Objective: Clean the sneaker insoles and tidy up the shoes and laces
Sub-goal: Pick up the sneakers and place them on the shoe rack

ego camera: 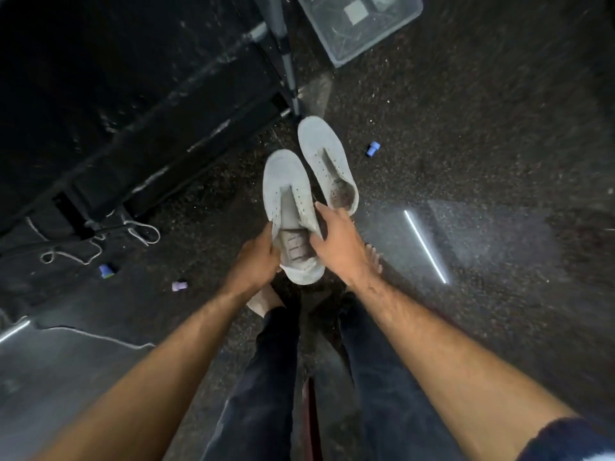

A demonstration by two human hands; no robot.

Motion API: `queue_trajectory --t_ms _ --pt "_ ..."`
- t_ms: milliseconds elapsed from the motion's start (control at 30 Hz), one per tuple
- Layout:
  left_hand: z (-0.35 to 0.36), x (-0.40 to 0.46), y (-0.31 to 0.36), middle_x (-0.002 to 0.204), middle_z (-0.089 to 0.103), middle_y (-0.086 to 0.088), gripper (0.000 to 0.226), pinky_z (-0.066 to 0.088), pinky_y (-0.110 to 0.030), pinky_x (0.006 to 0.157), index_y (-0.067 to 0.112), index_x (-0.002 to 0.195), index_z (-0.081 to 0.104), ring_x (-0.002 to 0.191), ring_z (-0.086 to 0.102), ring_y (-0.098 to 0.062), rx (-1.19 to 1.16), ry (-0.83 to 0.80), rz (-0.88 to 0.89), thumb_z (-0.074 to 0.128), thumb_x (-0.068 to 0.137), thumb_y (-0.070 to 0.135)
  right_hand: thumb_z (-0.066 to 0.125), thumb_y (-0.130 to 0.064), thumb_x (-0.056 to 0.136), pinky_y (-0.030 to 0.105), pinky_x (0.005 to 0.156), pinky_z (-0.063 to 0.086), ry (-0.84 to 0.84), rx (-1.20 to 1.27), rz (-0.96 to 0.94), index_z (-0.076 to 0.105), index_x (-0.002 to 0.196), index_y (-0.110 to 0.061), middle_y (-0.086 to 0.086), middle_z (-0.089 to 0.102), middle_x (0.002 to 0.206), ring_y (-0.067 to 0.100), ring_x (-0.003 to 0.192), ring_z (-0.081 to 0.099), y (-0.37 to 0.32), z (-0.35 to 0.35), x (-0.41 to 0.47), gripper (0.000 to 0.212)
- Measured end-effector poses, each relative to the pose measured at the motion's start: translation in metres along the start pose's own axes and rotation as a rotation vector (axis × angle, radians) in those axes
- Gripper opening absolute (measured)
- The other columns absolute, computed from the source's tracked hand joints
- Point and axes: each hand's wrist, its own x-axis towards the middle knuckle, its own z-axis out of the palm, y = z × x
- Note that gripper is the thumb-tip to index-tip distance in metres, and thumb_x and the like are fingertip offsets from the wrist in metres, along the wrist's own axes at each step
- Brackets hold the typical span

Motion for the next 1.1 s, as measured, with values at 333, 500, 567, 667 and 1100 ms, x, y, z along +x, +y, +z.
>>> queue_trajectory --t_ms 333,500,567,667,1100 --pt "-0.091 -0.195 0.084 0.077 0.064 0.012 0.072 0.048 -0.035 0.066 0.043 0.159 0.011 0.063 0.060 -0.006 -0.087 0.105 0.211 0.047 0.098 0.027 0.052 -0.024 0.087 0.048 0.098 0.054 0.073 0.113 -0.076 0.034 0.153 -0.044 -0.012 0.058 0.136 0.016 0.115 0.062 -0.098 -0.114 -0.155 0.071" --pt "-0.144 -0.248 0.114 0.083 0.065 0.009 0.095 0.057 -0.042 0.072 0.037 0.161 -0.003 0.072 0.066 -0.010 -0.253 0.147 0.361 0.057 0.088 0.048 0.059 -0.012 0.089 0.046 0.092 0.057 0.140 0.133 -0.219 0.042 0.150 -0.044 -0.018 0.061 0.131 0.012 0.115 0.064 -0.160 -0.177 -0.212 0.071" --pt "-0.167 -0.261 0.125 0.090 0.068 0.009 0.098 0.058 -0.041 0.074 0.032 0.162 -0.002 0.075 0.068 -0.011 -0.312 0.171 0.423 0.060 0.088 0.050 0.062 -0.012 0.090 0.046 0.095 0.056 0.164 0.118 -0.261 0.045 0.149 -0.041 -0.017 0.063 0.130 0.010 0.117 0.062 -0.186 -0.196 -0.220 0.068" --pt "-0.201 -0.275 0.137 0.105 0.070 0.011 0.098 0.059 -0.034 0.081 0.025 0.163 -0.001 0.089 0.070 -0.008 -0.364 0.222 0.478 0.067 0.094 0.043 0.059 -0.015 0.091 0.046 0.097 0.055 0.169 0.108 -0.337 0.045 0.148 -0.044 -0.018 0.063 0.132 0.009 0.119 0.062 -0.231 -0.218 -0.224 0.065" --pt "-0.336 -0.200 0.103 0.120 0.070 -0.012 0.086 0.060 -0.045 0.086 0.025 0.154 0.021 0.102 0.071 -0.035 -0.496 0.447 0.273 0.069 0.086 0.048 0.059 -0.017 0.083 0.040 0.094 0.057 0.003 -0.180 -0.501 0.052 0.134 -0.057 -0.019 0.072 0.120 0.010 0.108 0.067 -0.412 -0.185 -0.089 0.065"
